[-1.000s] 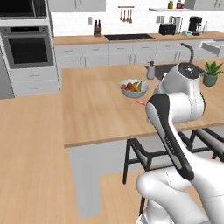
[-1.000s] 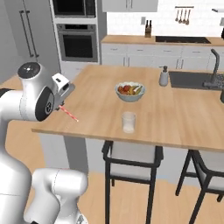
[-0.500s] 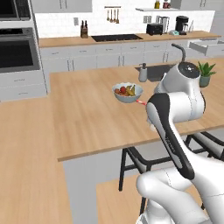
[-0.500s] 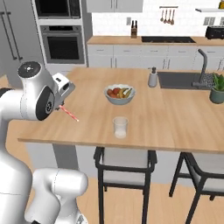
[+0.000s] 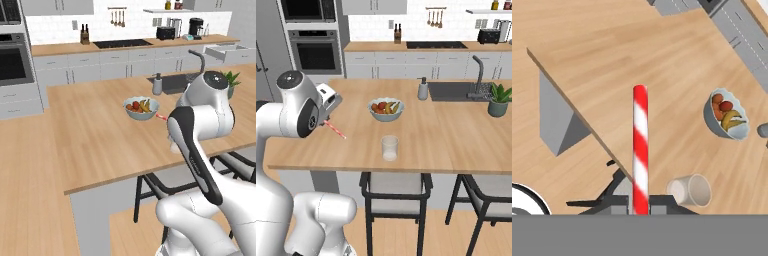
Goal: Take a straw from the drawer in front and place it inside the glass cup on the dining counter.
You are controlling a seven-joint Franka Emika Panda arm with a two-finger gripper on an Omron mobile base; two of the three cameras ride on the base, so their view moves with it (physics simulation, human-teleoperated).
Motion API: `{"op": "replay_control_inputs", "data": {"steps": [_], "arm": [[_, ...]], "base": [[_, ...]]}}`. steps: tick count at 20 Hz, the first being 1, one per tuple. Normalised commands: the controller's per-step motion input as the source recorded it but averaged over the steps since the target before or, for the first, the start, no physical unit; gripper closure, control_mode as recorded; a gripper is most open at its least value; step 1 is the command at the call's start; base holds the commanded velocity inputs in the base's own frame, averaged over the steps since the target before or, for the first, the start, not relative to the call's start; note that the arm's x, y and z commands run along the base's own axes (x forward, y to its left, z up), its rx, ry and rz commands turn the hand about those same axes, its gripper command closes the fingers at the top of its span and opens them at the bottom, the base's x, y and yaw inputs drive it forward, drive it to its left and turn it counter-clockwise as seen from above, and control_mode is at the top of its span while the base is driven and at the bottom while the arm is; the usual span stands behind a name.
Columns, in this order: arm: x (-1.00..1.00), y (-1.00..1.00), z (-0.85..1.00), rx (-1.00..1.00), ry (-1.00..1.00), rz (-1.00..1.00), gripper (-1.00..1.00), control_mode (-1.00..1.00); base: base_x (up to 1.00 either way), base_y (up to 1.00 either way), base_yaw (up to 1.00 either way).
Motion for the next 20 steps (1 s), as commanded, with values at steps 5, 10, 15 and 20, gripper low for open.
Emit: {"op": "replay_control_inputs", "data": {"steps": [5,10,15,20], "arm": [[0.0,0.0,0.0,0.0,0.0,0.0,1.0,1.0],[0.0,0.0,0.0,0.0,0.0,0.0,1.0,1.0],[0.07,-0.01,0.0,0.01,-0.01,0.0,1.0,-1.0],[0.14,-0.31,0.0,0.07,0.0,0.07,1.0,-1.0]], "base": [[0.0,0.0,0.0],[0.0,0.0,0.0],[0.0,0.0,0.0],[0.0,0.0,0.0]]}}
